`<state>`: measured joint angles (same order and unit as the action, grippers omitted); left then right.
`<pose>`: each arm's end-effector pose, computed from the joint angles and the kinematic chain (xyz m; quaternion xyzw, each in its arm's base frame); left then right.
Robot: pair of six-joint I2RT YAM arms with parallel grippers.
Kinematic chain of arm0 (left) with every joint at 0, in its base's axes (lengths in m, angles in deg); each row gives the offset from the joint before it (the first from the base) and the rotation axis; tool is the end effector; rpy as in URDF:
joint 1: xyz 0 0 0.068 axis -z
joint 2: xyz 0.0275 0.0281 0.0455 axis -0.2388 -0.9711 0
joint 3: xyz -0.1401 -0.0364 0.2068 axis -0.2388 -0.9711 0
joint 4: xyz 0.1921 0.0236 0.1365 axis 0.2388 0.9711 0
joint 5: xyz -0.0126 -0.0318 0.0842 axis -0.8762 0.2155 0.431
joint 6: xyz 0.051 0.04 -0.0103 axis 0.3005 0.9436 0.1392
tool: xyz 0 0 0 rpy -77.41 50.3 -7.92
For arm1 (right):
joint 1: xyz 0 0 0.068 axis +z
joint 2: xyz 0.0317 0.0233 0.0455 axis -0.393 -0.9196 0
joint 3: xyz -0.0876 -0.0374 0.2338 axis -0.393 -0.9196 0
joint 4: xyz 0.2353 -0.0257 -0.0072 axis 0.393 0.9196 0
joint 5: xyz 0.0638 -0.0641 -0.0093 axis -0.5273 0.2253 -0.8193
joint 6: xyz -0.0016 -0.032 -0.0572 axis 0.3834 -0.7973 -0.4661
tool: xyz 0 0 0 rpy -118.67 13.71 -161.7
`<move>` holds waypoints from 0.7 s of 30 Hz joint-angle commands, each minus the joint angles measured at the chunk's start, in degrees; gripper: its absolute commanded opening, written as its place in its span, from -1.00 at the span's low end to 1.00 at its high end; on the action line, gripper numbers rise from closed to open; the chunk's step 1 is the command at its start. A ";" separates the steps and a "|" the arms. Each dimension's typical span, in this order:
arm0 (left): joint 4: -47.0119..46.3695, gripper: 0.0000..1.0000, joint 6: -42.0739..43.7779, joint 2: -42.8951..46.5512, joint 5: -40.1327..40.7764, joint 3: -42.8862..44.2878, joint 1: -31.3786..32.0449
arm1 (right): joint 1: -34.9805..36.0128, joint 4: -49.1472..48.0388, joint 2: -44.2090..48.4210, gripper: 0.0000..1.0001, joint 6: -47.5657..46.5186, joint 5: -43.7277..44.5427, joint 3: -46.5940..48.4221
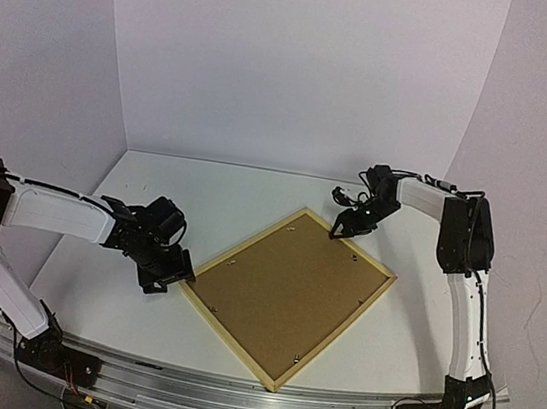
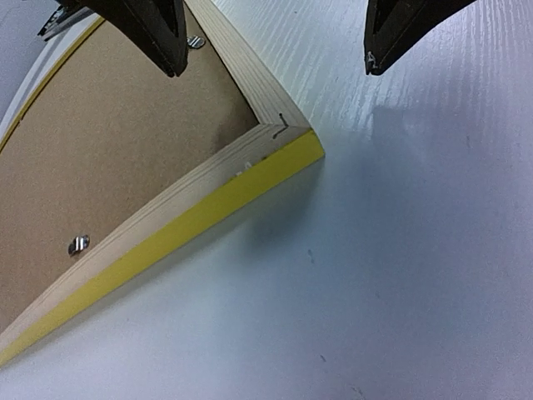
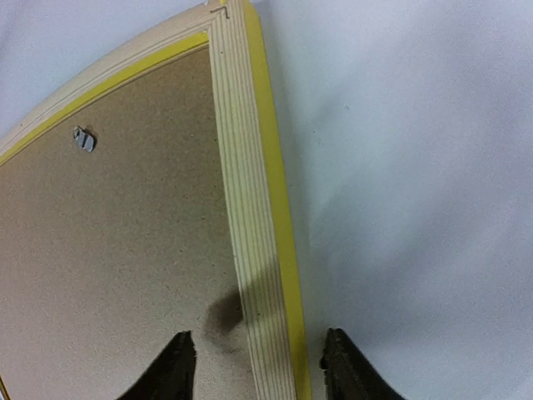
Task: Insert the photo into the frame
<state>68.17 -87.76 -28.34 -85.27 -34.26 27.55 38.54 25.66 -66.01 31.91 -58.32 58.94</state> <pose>0.1933 -0.1752 0.1433 -0.1727 0.9627 -0.1835 0.0985 0.4544 0.1458 0.1212 -0.3316 0.9038 0.1846 0.1976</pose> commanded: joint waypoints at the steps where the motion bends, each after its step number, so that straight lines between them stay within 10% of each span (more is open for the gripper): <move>1: -1.22 0.34 -0.80 -6.88 0.78 3.99 2.62 | 0.59 -2.31 8.24 0.29 7.96 4.63 -1.29; 9: -4.48 -0.17 -4.11 -13.70 0.81 4.69 3.28 | 9.83 -10.27 17.99 0.41 19.83 5.87 -12.71; 15: -4.78 -0.67 -5.10 -14.60 0.00 4.18 3.27 | 18.94 -23.46 14.54 -0.53 41.40 -12.83 -15.10; 21: -3.57 -0.86 -4.58 -15.92 -0.43 5.36 3.27 | 25.66 -24.56 6.80 -0.71 46.28 -16.31 -8.71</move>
<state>61.14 -95.33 -40.86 -84.16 -27.88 30.32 61.76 4.53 -54.53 70.14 -68.25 46.39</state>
